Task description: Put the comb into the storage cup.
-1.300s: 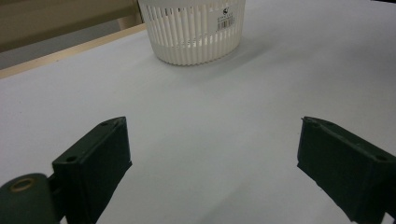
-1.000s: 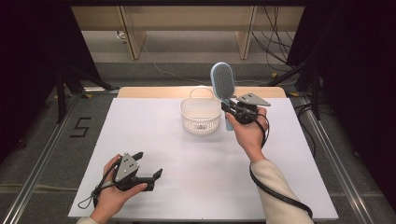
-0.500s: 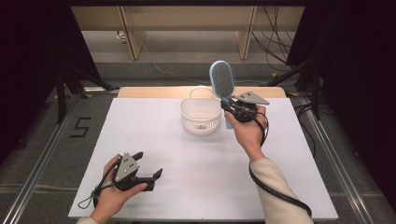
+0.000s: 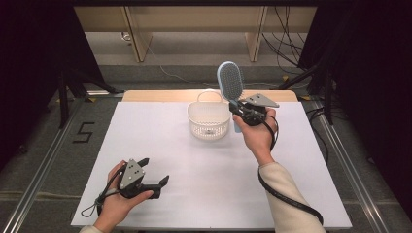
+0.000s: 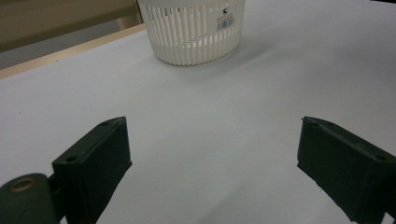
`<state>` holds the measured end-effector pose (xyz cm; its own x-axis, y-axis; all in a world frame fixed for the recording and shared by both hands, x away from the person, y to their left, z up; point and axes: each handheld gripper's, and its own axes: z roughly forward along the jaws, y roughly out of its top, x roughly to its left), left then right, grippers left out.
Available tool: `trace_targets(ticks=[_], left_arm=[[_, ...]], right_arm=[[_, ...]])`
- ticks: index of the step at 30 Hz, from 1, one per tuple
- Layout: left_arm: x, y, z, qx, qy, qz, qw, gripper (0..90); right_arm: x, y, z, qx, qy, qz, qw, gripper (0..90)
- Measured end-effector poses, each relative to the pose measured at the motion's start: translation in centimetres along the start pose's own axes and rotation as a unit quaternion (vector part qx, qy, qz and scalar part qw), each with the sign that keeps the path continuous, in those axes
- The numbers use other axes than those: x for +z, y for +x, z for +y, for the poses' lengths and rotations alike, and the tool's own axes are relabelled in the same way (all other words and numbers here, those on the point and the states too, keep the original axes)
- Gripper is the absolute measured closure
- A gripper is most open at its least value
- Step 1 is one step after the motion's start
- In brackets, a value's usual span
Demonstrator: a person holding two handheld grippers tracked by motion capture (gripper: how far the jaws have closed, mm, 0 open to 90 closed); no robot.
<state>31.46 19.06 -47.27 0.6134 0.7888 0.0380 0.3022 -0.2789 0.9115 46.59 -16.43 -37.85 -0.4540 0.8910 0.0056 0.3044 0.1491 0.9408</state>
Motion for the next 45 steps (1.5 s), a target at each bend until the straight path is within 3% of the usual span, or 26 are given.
trace_targets(ticks=[45], left_arm=[[0.0,0.0,0.0,0.000,0.001,-0.001,1.0000,9.0]], right_arm=[[1.4,0.2,1.0,0.000,-0.005,-0.003,1.0000,70.5]])
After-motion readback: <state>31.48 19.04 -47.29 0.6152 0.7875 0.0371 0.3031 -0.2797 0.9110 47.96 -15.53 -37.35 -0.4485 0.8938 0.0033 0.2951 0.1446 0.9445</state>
